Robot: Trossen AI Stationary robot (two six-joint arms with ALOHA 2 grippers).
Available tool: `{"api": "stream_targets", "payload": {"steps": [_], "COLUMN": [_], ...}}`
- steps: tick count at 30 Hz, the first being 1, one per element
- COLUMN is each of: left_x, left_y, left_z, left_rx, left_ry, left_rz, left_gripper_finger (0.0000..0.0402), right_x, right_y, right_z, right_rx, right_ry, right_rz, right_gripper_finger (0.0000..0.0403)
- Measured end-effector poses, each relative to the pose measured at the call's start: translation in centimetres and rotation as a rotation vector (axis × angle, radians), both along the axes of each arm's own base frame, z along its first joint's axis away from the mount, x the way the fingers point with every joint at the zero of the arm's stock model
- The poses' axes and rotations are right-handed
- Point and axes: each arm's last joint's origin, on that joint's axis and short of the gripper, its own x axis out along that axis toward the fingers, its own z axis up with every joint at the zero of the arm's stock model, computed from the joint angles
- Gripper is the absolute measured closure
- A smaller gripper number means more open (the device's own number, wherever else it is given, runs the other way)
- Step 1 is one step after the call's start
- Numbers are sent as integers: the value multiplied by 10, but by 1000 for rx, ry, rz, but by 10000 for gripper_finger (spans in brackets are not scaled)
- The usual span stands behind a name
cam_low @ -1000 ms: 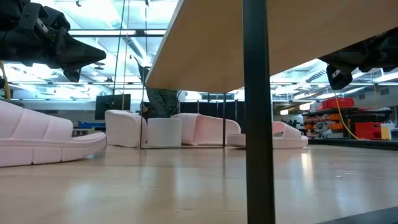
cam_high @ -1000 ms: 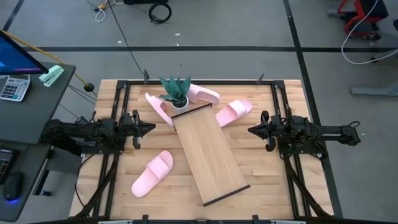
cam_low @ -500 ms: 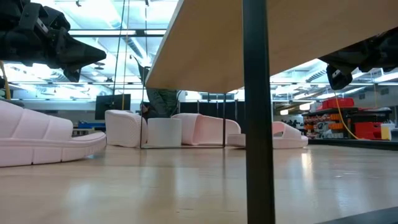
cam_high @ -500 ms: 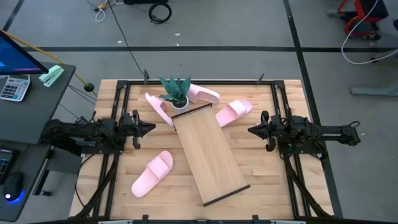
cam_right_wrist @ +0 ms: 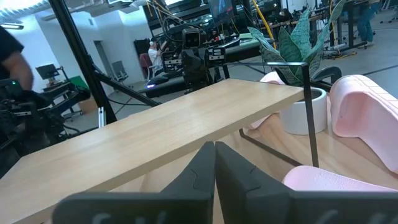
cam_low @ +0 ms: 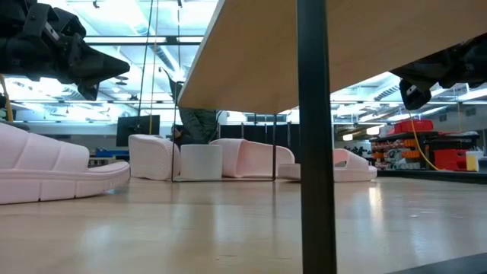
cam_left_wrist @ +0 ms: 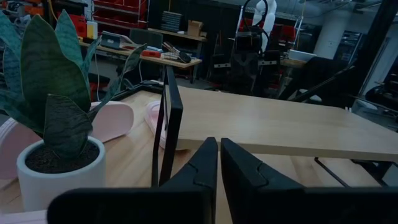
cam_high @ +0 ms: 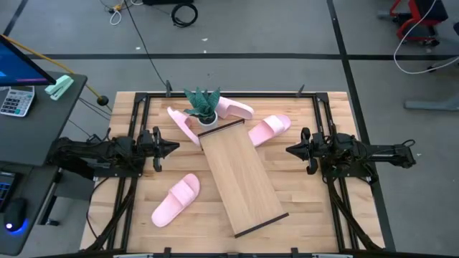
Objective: Pick and place slides into the shelf
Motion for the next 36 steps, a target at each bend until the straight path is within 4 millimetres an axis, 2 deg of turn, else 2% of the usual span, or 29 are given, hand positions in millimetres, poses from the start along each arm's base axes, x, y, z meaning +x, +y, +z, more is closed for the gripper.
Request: {"api": "stream_targets", "payload": {"steps": [11, 23, 36], "left_x": [0, 0, 0], "left_y": [0, 0, 0], "left_z": [0, 0, -4], "left_rx": [0, -1, -40], "left_ry": [0, -1, 42], "left_rz": [0, 8, 9], "left_gripper_finger": [365, 381, 372], "right_x": [0, 0, 0], "right_y": [0, 0, 0], "right_z": [0, 0, 0], "right_rx": [0, 0, 0], "right_ry": [0, 0, 0], "right_rz": [0, 0, 0], "right_gripper_finger": [385, 385, 385]}}
